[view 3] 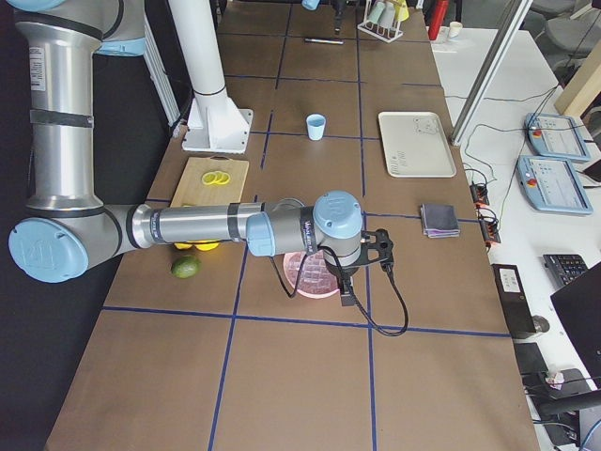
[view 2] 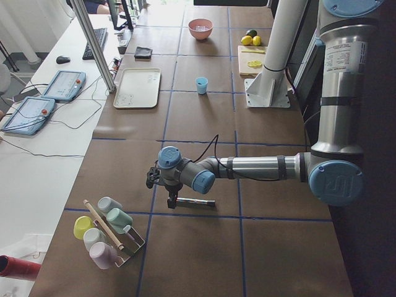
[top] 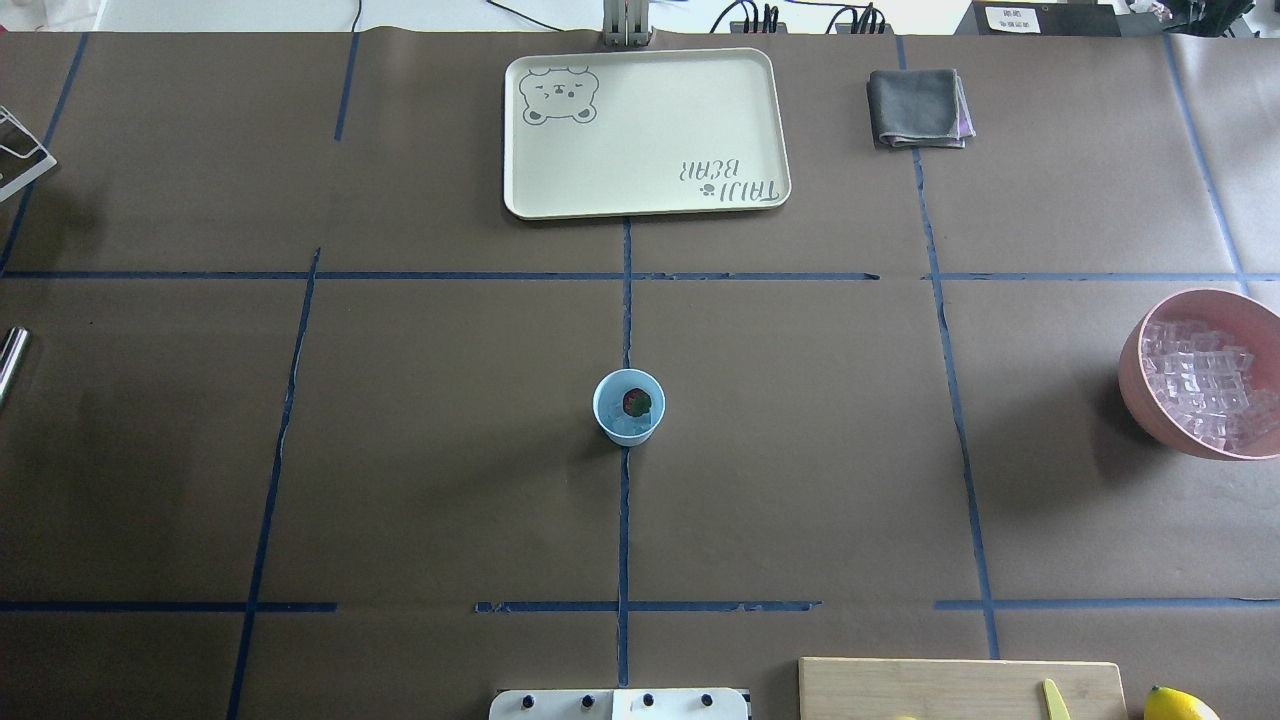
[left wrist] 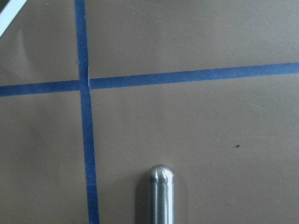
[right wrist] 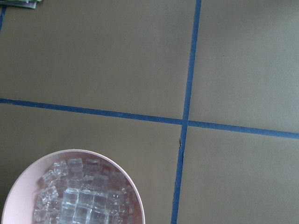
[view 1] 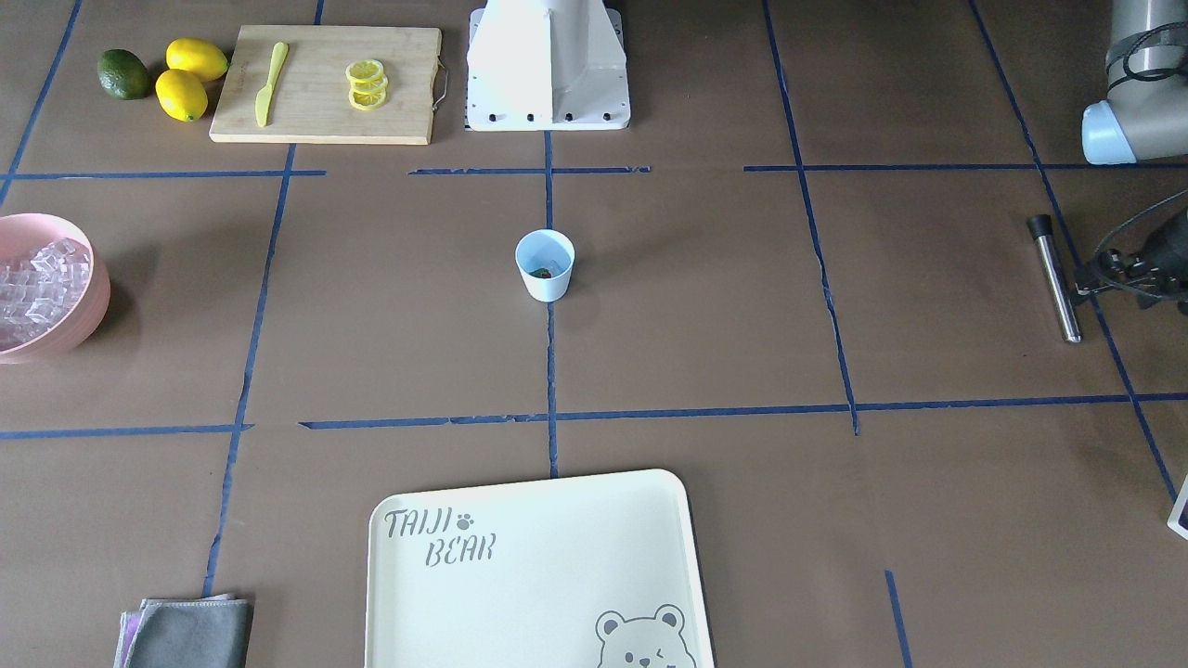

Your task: Mash ice and strawberries in cup

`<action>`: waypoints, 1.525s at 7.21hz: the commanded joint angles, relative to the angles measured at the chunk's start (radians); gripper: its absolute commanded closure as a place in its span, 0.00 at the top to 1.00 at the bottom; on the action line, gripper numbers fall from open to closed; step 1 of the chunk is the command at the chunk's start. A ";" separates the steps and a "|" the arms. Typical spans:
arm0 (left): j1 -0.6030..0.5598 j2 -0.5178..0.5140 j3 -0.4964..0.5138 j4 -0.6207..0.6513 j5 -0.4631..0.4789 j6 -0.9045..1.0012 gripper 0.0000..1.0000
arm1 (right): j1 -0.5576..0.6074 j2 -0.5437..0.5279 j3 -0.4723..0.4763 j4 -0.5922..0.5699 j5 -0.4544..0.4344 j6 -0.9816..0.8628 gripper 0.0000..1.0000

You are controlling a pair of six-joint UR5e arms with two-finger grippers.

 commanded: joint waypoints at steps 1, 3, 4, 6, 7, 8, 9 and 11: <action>-0.213 -0.086 -0.015 0.318 -0.016 0.362 1.00 | -0.002 -0.001 -0.001 -0.002 0.005 0.001 0.99; -0.317 -0.132 -0.061 0.493 -0.018 0.468 1.00 | 0.000 -0.010 -0.011 -0.009 0.022 0.001 0.99; -0.322 -0.102 -0.087 0.519 -0.023 0.460 1.00 | 0.000 -0.010 -0.011 -0.012 0.028 0.001 0.99; -0.340 -0.039 -0.093 0.503 -0.090 0.460 1.00 | 0.000 -0.010 -0.012 -0.014 0.028 0.001 0.99; -0.375 -0.002 -0.109 0.495 -0.124 0.462 1.00 | 0.000 -0.010 -0.014 -0.014 0.028 0.001 0.99; -0.380 0.021 -0.156 0.495 -0.124 0.457 1.00 | -0.002 -0.010 -0.015 -0.014 0.028 0.001 0.99; -0.380 0.024 -0.162 0.495 -0.124 0.456 1.00 | -0.002 -0.012 -0.017 -0.014 0.028 0.003 0.99; -0.379 0.024 -0.163 0.495 -0.124 0.456 1.00 | -0.002 -0.020 -0.020 -0.012 0.037 0.003 0.99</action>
